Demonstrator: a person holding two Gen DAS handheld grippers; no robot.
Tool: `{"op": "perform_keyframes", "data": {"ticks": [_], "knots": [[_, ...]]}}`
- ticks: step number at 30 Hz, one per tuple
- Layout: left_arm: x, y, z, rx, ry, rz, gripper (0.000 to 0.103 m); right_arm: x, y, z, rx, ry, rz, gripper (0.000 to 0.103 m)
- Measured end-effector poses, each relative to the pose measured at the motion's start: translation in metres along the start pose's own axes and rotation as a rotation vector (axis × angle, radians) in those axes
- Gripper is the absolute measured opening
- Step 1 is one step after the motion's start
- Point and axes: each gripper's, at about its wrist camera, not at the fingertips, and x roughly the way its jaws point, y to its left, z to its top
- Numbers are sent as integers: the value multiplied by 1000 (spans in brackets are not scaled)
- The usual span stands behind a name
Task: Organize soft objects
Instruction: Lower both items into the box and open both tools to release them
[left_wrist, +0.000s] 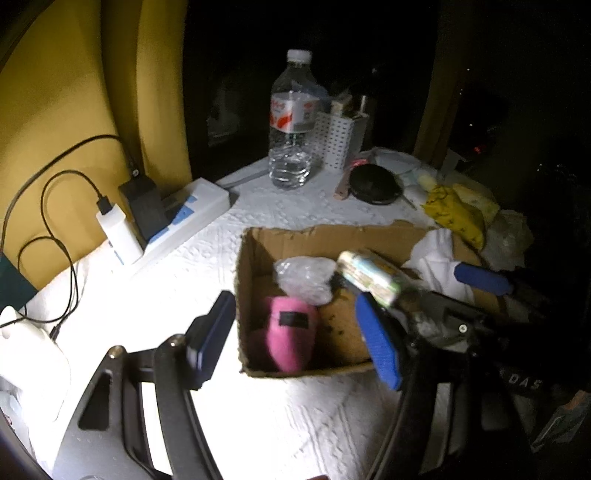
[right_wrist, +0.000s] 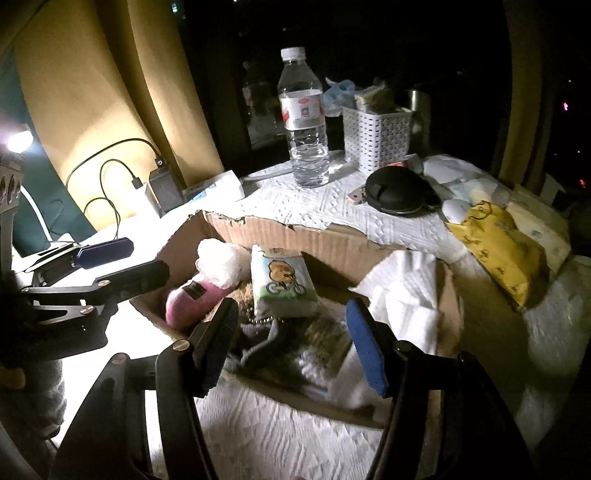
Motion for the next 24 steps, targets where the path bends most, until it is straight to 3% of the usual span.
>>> {"op": "perform_keyframes", "data": {"ticks": [24], "knots": [[-70,-28,-22,6,-41,-70,69,-87,10,-33,21,-72,-83,64]]}}
